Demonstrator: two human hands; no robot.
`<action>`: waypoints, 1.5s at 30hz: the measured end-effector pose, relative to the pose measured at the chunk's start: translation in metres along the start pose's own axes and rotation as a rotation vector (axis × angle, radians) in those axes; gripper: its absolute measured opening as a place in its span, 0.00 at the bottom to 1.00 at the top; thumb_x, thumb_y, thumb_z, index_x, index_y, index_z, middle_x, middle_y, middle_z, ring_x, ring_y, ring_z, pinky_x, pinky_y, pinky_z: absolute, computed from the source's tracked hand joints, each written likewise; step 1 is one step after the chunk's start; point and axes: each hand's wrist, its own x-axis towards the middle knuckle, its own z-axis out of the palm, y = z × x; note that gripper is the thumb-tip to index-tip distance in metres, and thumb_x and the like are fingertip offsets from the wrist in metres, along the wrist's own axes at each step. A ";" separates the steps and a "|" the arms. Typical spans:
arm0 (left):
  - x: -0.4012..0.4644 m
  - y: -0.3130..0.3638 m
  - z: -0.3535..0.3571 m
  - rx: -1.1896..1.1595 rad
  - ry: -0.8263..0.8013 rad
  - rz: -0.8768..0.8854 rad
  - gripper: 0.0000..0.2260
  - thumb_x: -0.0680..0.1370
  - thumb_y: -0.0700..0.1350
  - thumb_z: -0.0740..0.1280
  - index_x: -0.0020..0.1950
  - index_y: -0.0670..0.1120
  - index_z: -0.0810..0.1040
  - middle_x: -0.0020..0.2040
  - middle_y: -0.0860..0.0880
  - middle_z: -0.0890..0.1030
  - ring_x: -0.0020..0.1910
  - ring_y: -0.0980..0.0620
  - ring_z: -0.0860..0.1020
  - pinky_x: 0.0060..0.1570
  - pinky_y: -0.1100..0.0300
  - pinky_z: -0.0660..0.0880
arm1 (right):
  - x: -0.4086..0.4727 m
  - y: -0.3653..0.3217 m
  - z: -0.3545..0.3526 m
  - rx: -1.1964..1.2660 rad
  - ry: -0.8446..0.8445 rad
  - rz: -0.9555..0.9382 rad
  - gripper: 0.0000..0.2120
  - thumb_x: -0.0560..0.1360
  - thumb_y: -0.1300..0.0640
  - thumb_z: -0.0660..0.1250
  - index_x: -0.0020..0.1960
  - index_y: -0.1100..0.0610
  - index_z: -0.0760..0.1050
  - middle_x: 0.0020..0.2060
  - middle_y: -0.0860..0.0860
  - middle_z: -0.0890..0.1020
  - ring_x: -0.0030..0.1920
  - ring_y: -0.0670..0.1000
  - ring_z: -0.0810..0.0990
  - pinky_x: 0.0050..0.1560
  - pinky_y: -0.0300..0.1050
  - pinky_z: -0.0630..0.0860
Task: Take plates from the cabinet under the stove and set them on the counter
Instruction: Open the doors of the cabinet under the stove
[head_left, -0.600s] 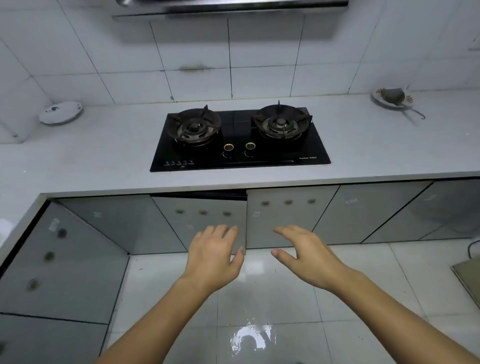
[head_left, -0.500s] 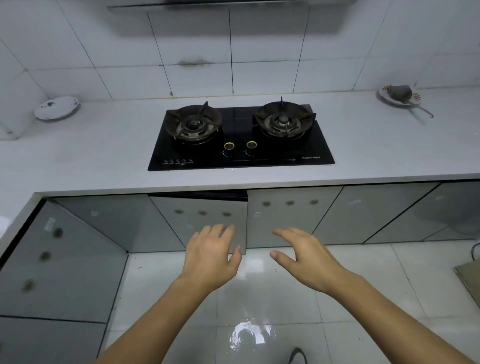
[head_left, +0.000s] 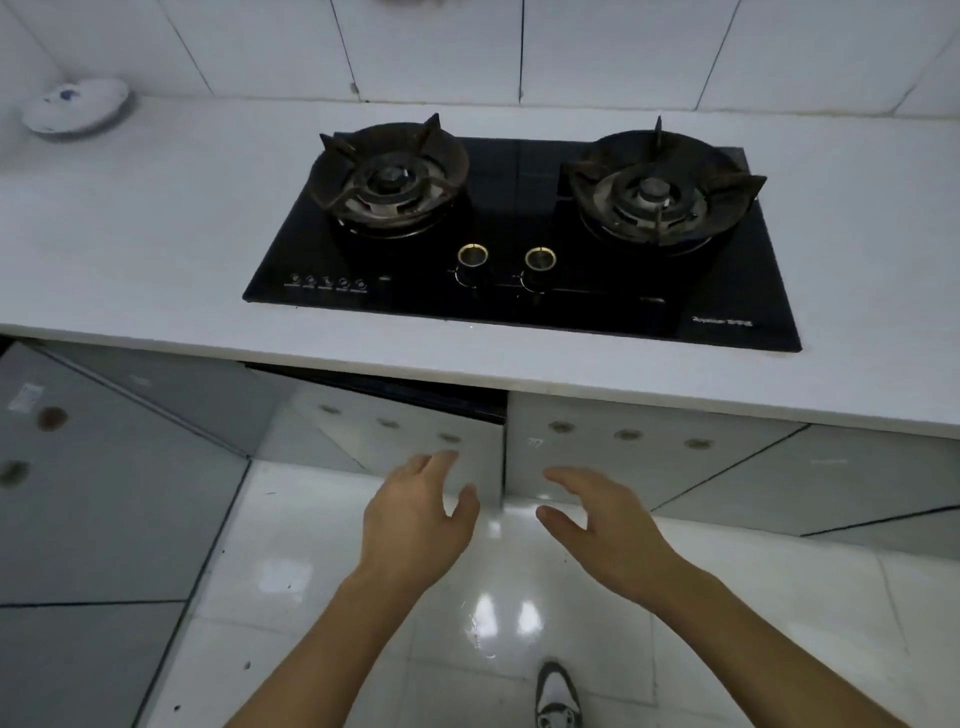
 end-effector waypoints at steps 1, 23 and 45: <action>0.009 -0.002 0.014 -0.111 -0.007 -0.076 0.18 0.75 0.50 0.68 0.64 0.47 0.77 0.56 0.48 0.82 0.51 0.50 0.79 0.49 0.57 0.77 | 0.011 0.012 0.007 0.040 0.008 0.014 0.21 0.76 0.51 0.65 0.67 0.54 0.70 0.63 0.48 0.76 0.58 0.42 0.72 0.58 0.31 0.63; 0.079 0.005 0.080 -1.588 0.097 -0.784 0.07 0.77 0.35 0.67 0.52 0.34 0.80 0.40 0.40 0.85 0.41 0.46 0.85 0.42 0.59 0.83 | 0.132 0.056 0.091 0.573 0.176 0.038 0.15 0.77 0.61 0.61 0.59 0.48 0.78 0.53 0.41 0.83 0.55 0.39 0.79 0.59 0.39 0.74; -0.073 -0.130 0.026 -1.341 -0.088 -0.668 0.06 0.77 0.37 0.67 0.46 0.38 0.84 0.37 0.39 0.85 0.34 0.50 0.82 0.37 0.62 0.81 | -0.027 -0.036 0.270 0.720 0.323 0.169 0.21 0.77 0.61 0.60 0.66 0.43 0.72 0.59 0.36 0.79 0.60 0.35 0.75 0.59 0.36 0.72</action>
